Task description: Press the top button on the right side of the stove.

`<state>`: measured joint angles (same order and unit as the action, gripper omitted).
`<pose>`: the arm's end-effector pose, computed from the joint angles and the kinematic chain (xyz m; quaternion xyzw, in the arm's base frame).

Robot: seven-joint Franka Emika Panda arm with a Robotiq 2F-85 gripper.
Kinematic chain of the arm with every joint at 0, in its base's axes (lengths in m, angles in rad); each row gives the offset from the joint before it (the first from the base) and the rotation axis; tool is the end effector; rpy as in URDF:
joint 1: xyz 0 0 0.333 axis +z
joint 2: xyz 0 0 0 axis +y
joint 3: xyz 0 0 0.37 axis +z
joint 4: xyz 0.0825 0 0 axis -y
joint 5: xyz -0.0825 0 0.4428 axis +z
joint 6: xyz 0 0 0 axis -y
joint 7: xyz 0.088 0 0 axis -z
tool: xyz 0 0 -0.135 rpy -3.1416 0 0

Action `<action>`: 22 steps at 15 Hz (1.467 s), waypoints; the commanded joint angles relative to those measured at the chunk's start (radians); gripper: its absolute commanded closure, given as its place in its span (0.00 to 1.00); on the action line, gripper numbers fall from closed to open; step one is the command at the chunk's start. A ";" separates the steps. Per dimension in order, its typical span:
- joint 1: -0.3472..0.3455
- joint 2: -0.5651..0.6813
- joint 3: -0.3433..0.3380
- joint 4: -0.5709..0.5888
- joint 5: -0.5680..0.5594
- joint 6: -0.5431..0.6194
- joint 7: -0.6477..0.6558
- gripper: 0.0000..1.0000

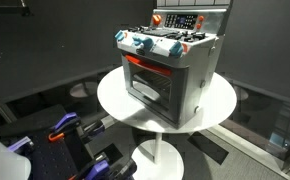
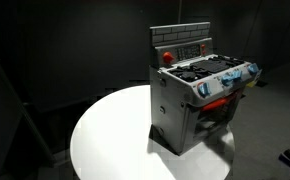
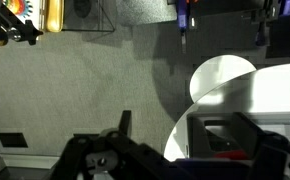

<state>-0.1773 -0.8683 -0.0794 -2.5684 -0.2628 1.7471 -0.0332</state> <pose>0.2979 -0.1130 0.5303 0.9917 -0.0778 0.0099 0.1016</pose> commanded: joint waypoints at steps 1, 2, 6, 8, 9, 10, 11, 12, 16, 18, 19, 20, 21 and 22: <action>0.019 0.077 -0.007 0.018 0.008 0.114 0.059 0.00; 0.021 0.102 -0.006 0.023 0.015 0.148 0.068 0.00; 0.021 0.228 0.008 0.051 0.027 0.340 0.127 0.00; 0.022 0.304 0.015 0.077 0.036 0.434 0.156 0.00; 0.023 0.344 0.017 0.094 0.045 0.475 0.167 0.00; 0.020 0.380 0.022 0.112 0.050 0.509 0.179 0.00; 0.022 0.424 0.026 0.137 0.059 0.545 0.190 0.00; 0.024 0.461 0.028 0.161 0.069 0.569 0.197 0.00; 0.030 0.619 0.043 0.283 0.093 0.618 0.230 0.00; 0.037 0.687 0.046 0.345 0.104 0.618 0.242 0.00; 0.042 0.721 0.047 0.378 0.108 0.613 0.249 0.00; 0.046 0.752 0.048 0.409 0.106 0.609 0.263 0.00; 0.052 0.781 0.047 0.438 0.110 0.605 0.268 0.00; 0.057 0.809 0.046 0.466 0.110 0.602 0.277 0.00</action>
<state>-0.1359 -0.1531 -0.0324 -2.2128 -0.1752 2.3732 0.2135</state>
